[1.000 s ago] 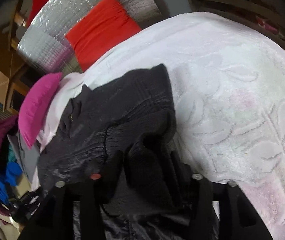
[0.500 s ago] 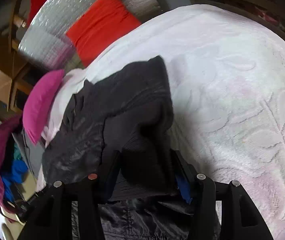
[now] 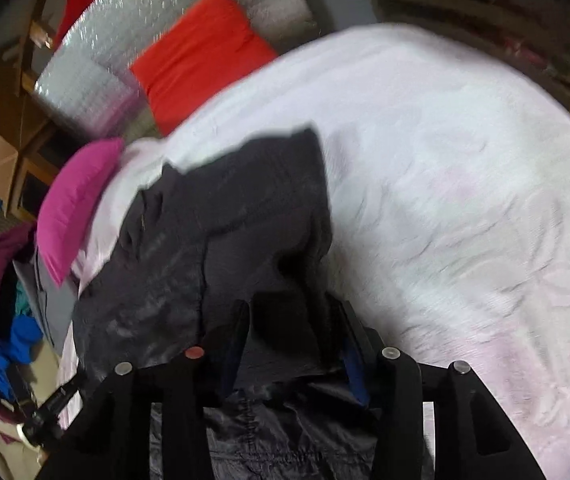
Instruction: Fold large clothes
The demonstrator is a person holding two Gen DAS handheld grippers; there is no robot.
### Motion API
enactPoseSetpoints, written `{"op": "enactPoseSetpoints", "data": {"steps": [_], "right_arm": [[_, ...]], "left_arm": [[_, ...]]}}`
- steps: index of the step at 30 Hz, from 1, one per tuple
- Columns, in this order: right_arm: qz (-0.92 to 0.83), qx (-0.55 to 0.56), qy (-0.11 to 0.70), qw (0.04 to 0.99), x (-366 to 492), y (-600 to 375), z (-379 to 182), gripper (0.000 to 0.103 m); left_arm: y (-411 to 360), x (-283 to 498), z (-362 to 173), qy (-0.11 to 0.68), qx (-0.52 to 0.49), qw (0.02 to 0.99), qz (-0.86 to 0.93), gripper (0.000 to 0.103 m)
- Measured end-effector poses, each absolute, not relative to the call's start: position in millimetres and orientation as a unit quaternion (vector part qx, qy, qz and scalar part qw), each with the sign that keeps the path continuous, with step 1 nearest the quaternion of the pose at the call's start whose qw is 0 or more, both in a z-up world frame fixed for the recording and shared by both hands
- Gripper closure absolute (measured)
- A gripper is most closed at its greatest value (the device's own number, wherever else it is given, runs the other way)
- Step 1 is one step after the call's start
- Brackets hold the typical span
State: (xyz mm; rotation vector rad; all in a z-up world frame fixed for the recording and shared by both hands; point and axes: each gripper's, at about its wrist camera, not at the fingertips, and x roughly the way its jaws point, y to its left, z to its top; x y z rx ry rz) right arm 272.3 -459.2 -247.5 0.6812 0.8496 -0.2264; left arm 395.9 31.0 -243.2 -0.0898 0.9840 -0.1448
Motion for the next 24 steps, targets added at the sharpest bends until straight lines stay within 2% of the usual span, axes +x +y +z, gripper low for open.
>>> {"op": "enactPoseSetpoints", "data": {"steps": [2,4,6,7,9,11,17,19,24], "right_arm": [[-0.125,0.314,0.363,0.868,260.8,-461.8,-230.6,0.047],[-0.124,0.313,0.323,0.884,253.0,-461.5,-217.0,0.046],[-0.103,0.305,0.297,0.899,250.4,-453.0,-207.8,0.046],[-0.088,0.297,0.293,0.904,252.0,-445.6,-205.2,0.046],[-0.056,0.279,0.304,0.909,259.0,-429.8,-203.2,0.049],[-0.026,0.275,0.314,0.908,265.3,-416.1,-205.3,0.058],[0.018,0.263,0.388,0.883,293.5,-380.5,-233.8,0.058],[0.007,0.268,0.422,0.866,299.8,-378.7,-252.7,0.058],[0.035,0.309,0.4,0.862,289.5,-387.0,-246.3,0.057]], "left_arm": [[31.0,386.9,-227.7,0.439,-0.032,0.896,-0.057,0.065],[29.1,379.3,-215.3,0.409,-0.022,0.911,-0.053,0.063],[23.5,371.2,-205.9,0.381,-0.013,0.923,-0.057,0.051],[19.0,368.3,-204.0,0.374,-0.009,0.925,-0.065,0.05],[7.2,363.2,-205.9,0.375,-0.001,0.923,-0.089,0.05],[-8.0,363.3,-213.8,0.391,0.011,0.913,-0.112,0.05],[-24.5,383.5,-254.6,0.474,0.02,0.873,-0.109,0.05],[-23.7,384.7,-254.8,0.471,0.025,0.876,-0.106,0.05],[-3.9,371.7,-238.1,0.467,-0.026,0.875,-0.128,0.049]]}}
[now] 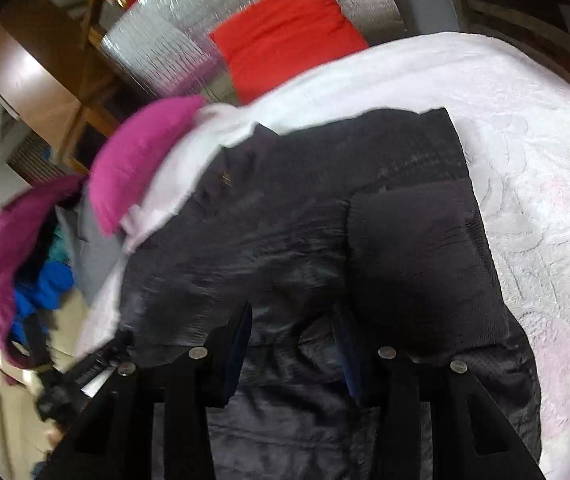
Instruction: Fold large clothes
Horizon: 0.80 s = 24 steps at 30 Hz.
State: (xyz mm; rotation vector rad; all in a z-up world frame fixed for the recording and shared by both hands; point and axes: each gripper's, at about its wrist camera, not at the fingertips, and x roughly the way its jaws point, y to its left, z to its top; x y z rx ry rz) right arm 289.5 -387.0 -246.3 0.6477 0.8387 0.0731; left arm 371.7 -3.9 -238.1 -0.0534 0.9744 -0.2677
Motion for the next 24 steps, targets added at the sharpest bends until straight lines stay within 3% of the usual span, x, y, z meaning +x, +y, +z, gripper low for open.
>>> {"op": "enactPoseSetpoints", "data": {"steps": [4,14,22,23,24], "right_arm": [[0.094,0.369,0.405,0.831,276.6,-382.4,-247.7,0.036],[0.096,0.513,0.428,0.738,271.8,-370.4,-301.4,0.035],[0.032,0.559,0.373,0.74,282.6,-380.7,-316.8,0.035],[0.026,0.557,0.367,0.745,284.1,-380.5,-315.6,0.037],[0.019,0.553,0.362,0.751,286.2,-379.5,-315.2,0.041]], "left_arm": [[9.4,354.4,-238.1,0.485,-0.091,0.854,-0.164,0.042],[22.3,356.2,-269.2,0.53,-0.2,0.809,-0.158,0.035],[21.4,386.8,-283.3,0.516,-0.266,0.803,-0.137,0.035],[21.5,388.3,-283.7,0.512,-0.271,0.803,-0.136,0.037],[22.9,389.3,-283.9,0.508,-0.277,0.805,-0.13,0.051]]}}
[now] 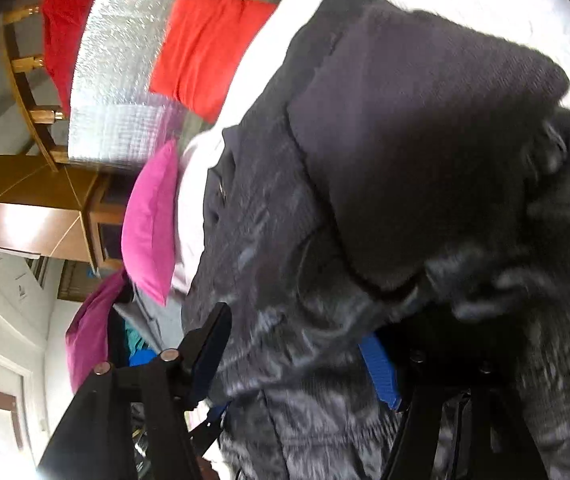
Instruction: Fold large clothes
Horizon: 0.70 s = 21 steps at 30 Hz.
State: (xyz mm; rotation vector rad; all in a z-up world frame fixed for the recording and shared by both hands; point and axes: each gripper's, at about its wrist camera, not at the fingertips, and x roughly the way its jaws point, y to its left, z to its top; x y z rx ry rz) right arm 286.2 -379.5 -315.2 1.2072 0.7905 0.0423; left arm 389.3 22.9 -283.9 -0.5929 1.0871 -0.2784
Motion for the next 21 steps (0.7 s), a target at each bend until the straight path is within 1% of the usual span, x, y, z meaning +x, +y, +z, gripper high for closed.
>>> {"op": "enactPoseSetpoints", "data": {"steps": [1,2,3,5,8,11,12,14,16,17,18,19,21], "right_arm": [[0.016,0.549,0.359,0.754,289.5,-378.6,-314.5,0.058],[0.015,0.547,0.358,0.757,290.7,-379.1,-314.0,0.075],[0.018,0.544,0.355,0.76,292.6,-377.6,-312.2,0.076],[0.018,0.53,0.344,0.775,289.1,-380.0,-300.3,0.08],[0.028,0.485,0.321,0.813,288.4,-372.8,-275.1,0.08],[0.018,0.484,0.346,0.804,293.4,-371.1,-283.0,0.08],[0.009,0.486,0.361,0.796,296.8,-370.7,-290.0,0.08],[0.005,0.491,0.388,0.78,301.8,-371.1,-302.1,0.08],[0.014,0.501,0.395,0.77,300.4,-375.3,-304.4,0.078],[0.021,0.507,0.397,0.765,299.1,-377.9,-302.5,0.075],[0.027,0.507,0.403,0.761,298.1,-380.8,-299.9,0.073],[0.027,0.505,0.408,0.76,295.1,-384.6,-298.0,0.068],[0.024,0.495,0.425,0.758,286.8,-394.6,-292.0,0.063]], "left_arm": [[24.7,390.1,-283.3,0.505,-0.278,0.808,-0.124,0.058],[27.3,391.4,-282.2,0.499,-0.281,0.811,-0.12,0.068],[28.1,392.7,-281.2,0.497,-0.284,0.811,-0.121,0.075],[31.7,394.3,-277.3,0.489,-0.295,0.811,-0.127,0.081],[33.2,395.4,-270.6,0.476,-0.298,0.817,-0.131,0.082],[28.5,398.1,-278.1,0.494,-0.281,0.814,-0.119,0.082],[25.8,400.7,-281.8,0.502,-0.276,0.812,-0.115,0.077],[24.2,402.2,-285.8,0.515,-0.265,0.808,-0.109,0.075],[25.9,400.5,-281.9,0.516,-0.268,0.807,-0.109,0.071],[26.9,398.2,-277.7,0.515,-0.264,0.808,-0.109,0.065],[28.4,395.2,-275.3,0.517,-0.259,0.809,-0.108,0.056],[30.4,391.6,-273.1,0.522,-0.25,0.808,-0.107,0.053],[34.3,381.7,-267.2,0.527,-0.243,0.806,-0.118,0.052]]}}
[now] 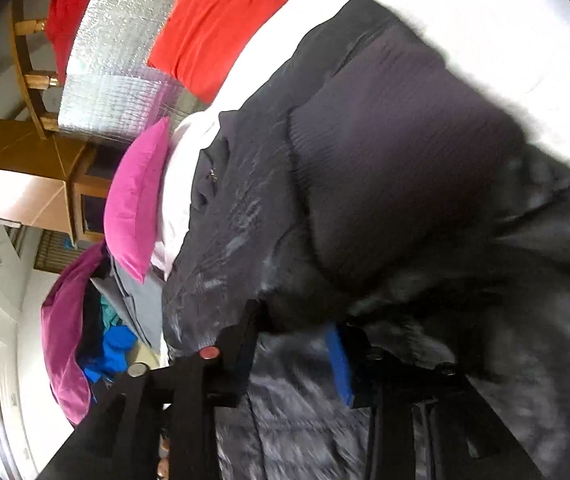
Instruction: Fold large clothes
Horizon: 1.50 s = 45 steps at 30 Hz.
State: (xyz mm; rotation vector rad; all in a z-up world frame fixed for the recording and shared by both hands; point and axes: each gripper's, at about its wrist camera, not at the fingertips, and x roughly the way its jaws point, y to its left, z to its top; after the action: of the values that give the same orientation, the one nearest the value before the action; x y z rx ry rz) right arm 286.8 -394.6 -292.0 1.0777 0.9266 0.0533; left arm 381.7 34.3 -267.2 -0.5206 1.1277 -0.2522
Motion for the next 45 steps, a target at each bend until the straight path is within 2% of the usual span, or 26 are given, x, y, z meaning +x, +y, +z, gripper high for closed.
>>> {"op": "enactPoseSetpoints", "data": {"steps": [4,7,9,11,14,15,16,17,20,24,25,26,28,29,30,32,35,38,41,42,44,45], "right_arm": [[0.017,0.463,0.45,0.764,265.5,-416.7,-276.4,0.063],[-0.014,0.456,0.431,0.778,246.7,-438.9,-268.6,0.062],[-0.036,0.47,0.413,0.779,238.6,-453.5,-268.8,0.057],[-0.063,0.471,0.389,0.789,235.2,-461.0,-264.8,0.045],[-0.097,0.444,0.364,0.813,240.1,-463.1,-252.9,0.043],[-0.108,0.434,0.355,0.821,242.5,-463.1,-250.2,0.04],[-0.116,0.426,0.351,0.826,246.0,-463.6,-249.0,0.03],[-0.123,0.41,0.349,0.833,253.0,-464.0,-248.2,0.029],[-0.128,0.377,0.355,0.846,272.9,-463.9,-252.2,0.029],[-0.111,0.386,0.386,0.831,292.9,-459.9,-278.5,0.029],[-0.11,0.383,0.391,0.83,295.3,-459.6,-282.6,0.032],[-0.108,0.38,0.392,0.831,296.4,-458.6,-284.7,0.044],[-0.105,0.371,0.393,0.835,300.9,-453.0,-282.8,0.053],[-0.106,0.363,0.391,0.839,301.4,-451.0,-280.0,0.06],[-0.108,0.348,0.386,0.847,301.2,-447.6,-275.0,0.062],[-0.11,0.331,0.368,0.862,296.6,-443.0,-263.1,0.067],[-0.105,0.323,0.35,0.873,290.4,-440.7,-252.9,0.068],[-0.115,0.329,0.389,0.853,299.0,-444.2,-272.0,0.067],[-0.107,0.351,0.396,0.842,298.2,-450.5,-277.8,0.064],[-0.106,0.359,0.394,0.84,295.7,-452.4,-274.5,0.062],[-0.108,0.369,0.386,0.839,288.3,-455.7,-267.3,0.052],[-0.112,0.371,0.378,0.841,283.5,-457.2,-263.2,0.051]], "left_arm": [[42.2,363.2,-256.9,0.534,-0.209,0.806,-0.146,0.051],[54.5,352.6,-239.3,0.508,-0.184,0.829,-0.146,0.049],[62.0,353.7,-231.3,0.489,-0.177,0.844,-0.134,0.044],[69.9,357.0,-224.4,0.469,-0.18,0.856,-0.119,0.042],[80.3,365.9,-223.3,0.456,-0.176,0.867,-0.093,0.038],[82.7,372.2,-226.2,0.456,-0.174,0.869,-0.079,0.036],[84.4,376.7,-229.0,0.457,-0.175,0.869,-0.07,0.035],[87.5,385.4,-235.4,0.465,-0.181,0.865,-0.059,0.035],[92.2,401.5,-250.2,0.485,-0.2,0.849,-0.052,0.035],[84.6,417.0,-265.5,0.502,-0.206,0.837,-0.065,0.035],[82.0,418.5,-266.9,0.502,-0.202,0.838,-0.067,0.035],[78.9,420.6,-267.9,0.502,-0.194,0.84,-0.069,0.035],[74.1,422.2,-271.1,0.504,-0.188,0.84,-0.067,0.035],[73.7,422.5,-271.4,0.502,-0.193,0.84,-0.07,0.047],[72.8,422.5,-269.8,0.498,-0.2,0.84,-0.078,0.06],[69.3,420.8,-263.4,0.49,-0.192,0.847,-0.077,0.06],[65.1,423.1,-265.0,0.494,-0.181,0.848,-0.068,0.059],[62.7,427.1,-277.6,0.515,-0.172,0.838,-0.056,0.051],[64.8,425.9,-274.0,0.511,-0.176,0.839,-0.054,0.05],[65.2,424.3,-271.2,0.508,-0.176,0.842,-0.053,0.05],[63.0,419.6,-263.5,0.495,-0.162,0.852,-0.047,0.051],[61.9,417.9,-260.2,0.489,-0.154,0.858,-0.045,0.051]]}}
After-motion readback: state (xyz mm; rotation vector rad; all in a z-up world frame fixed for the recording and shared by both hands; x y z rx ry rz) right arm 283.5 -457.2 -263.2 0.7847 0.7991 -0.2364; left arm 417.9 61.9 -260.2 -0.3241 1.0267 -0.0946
